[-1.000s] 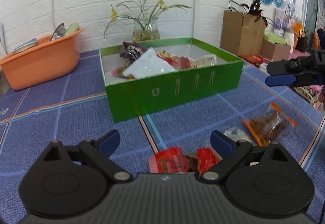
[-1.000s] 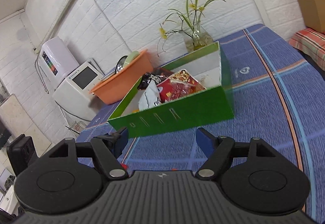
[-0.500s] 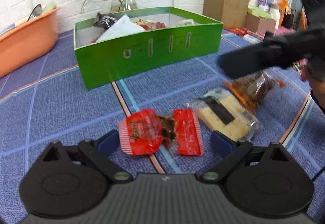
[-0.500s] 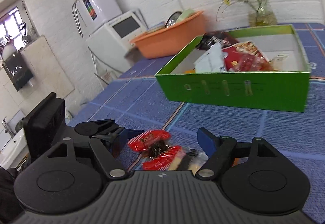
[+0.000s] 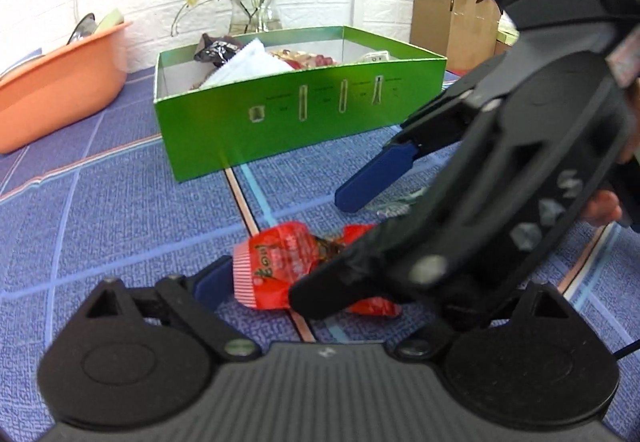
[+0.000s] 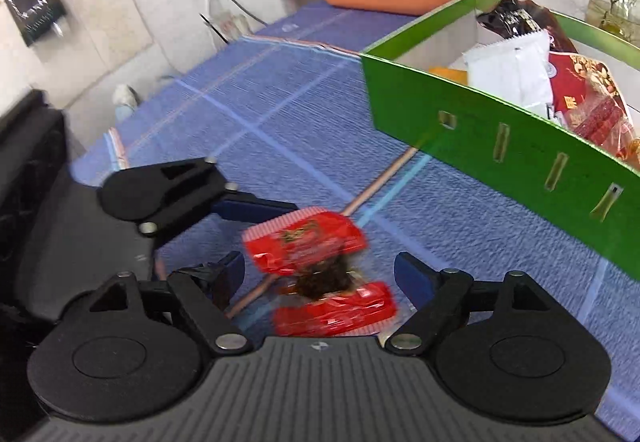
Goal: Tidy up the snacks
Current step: 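Grasp the red candy bag with the right tool while the left tool also grips it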
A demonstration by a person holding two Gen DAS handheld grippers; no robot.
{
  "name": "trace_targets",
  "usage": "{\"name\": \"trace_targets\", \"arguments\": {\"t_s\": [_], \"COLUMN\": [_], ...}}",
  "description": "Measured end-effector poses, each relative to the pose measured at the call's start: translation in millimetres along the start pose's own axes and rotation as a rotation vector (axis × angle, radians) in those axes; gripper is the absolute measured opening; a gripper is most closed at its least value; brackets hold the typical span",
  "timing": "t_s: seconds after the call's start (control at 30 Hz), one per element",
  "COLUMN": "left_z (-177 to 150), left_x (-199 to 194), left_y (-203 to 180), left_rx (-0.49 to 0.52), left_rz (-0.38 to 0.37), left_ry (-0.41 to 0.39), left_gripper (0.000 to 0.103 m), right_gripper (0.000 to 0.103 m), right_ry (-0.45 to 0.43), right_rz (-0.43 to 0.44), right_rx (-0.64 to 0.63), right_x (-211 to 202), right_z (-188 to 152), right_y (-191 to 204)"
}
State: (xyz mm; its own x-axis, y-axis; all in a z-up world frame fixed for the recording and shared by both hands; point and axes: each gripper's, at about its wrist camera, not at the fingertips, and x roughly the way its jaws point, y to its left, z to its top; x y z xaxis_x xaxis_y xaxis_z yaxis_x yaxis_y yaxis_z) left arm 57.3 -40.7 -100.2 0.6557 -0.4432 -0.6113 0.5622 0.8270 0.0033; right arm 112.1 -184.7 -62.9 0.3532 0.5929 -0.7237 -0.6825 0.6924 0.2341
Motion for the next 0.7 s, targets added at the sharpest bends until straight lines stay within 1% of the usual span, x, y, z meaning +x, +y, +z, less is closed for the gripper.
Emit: {"name": "trace_targets", "arguments": {"t_s": [0.07,0.1,0.13,0.17,0.2,0.23,0.37,0.43,0.47,0.5,0.6,0.67,0.7], "left_z": [1,2,3,3,3,3,3,4,5,5,5,5,5], "left_x": [0,-1,-2,-2,-3,-4,-6,-7,-8,-9,-9,-10,-12], "left_y": [-1,0,1,2,2,3,3,2,2,2,0,-2,-3], "left_rx": [-0.004,-0.016,-0.024,-0.029,-0.034,-0.038,-0.036,-0.033,-0.032,-0.03,-0.02,0.007,0.01], "left_rz": [0.004,0.002,0.006,0.011,0.02,0.017,0.021,0.033,0.03,0.03,0.038,0.052,0.057], "left_ry": [-0.004,-0.005,-0.005,-0.008,-0.012,-0.008,-0.003,-0.007,-0.009,-0.013,-0.014,-0.025,-0.03], "left_gripper": [0.084,0.078,0.074,0.073,0.07,0.069,0.065,0.055,0.053,0.05,0.05,0.049,0.049], "right_gripper": [0.103,0.103,0.103,0.103,0.1,0.095,0.092,0.085,0.079,0.078,0.077,0.076,0.066], "right_ry": [0.003,0.001,-0.006,-0.01,-0.017,-0.02,-0.019,-0.026,-0.036,-0.045,-0.061,-0.077,-0.088], "right_rz": [0.001,0.002,0.012,0.022,0.028,0.03,0.03,0.021,0.014,0.012,0.012,0.002,-0.007], "right_rx": [-0.008,-0.016,-0.014,-0.011,-0.016,-0.03,-0.026,-0.025,-0.026,-0.014,0.001,-0.001,-0.005], "right_x": [2,2,1,0,0,0,1,0,-1,-2,-2,-3,-4], "right_z": [1,1,0,-2,-2,-2,-1,-1,-2,-3,-5,-7,-8], "right_y": [-1,-1,-3,-4,-4,-4,-3,-2,-1,-2,-3,-1,0]}}
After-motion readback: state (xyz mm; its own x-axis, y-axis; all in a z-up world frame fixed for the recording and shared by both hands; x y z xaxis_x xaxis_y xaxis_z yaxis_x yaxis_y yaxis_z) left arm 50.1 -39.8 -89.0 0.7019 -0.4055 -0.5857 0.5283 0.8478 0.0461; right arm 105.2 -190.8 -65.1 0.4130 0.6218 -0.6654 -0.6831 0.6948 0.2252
